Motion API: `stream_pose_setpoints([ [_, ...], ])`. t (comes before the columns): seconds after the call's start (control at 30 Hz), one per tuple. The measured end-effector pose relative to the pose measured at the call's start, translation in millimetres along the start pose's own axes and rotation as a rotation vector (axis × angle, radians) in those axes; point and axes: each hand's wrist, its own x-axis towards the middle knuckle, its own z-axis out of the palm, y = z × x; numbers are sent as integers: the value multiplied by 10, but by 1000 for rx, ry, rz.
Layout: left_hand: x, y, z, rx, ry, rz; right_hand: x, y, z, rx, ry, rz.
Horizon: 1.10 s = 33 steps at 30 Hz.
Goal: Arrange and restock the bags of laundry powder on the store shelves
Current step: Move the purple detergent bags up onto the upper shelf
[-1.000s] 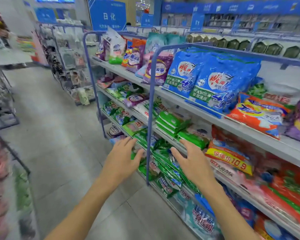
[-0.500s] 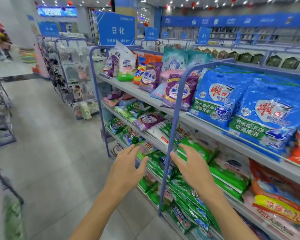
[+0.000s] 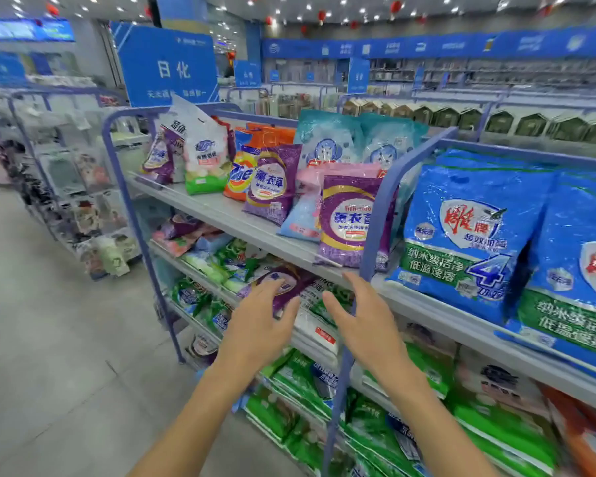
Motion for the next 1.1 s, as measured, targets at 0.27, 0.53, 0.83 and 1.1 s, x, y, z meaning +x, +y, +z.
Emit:
stream_pose_setpoints([
  [0.27,1270,16,171,-261,-83,49,648,-170,363,-9,201,72],
  [0.53,2089,84,450,-194,-301,64,1000,-229,603,-61,369,240],
  [0.83,2592,225,442,-55,-475,50,1151,-263,725,-69,504,359],
  [1.1,2607,-37,429,-697,-453,-19,1318,-303,708,-52,601,401],
])
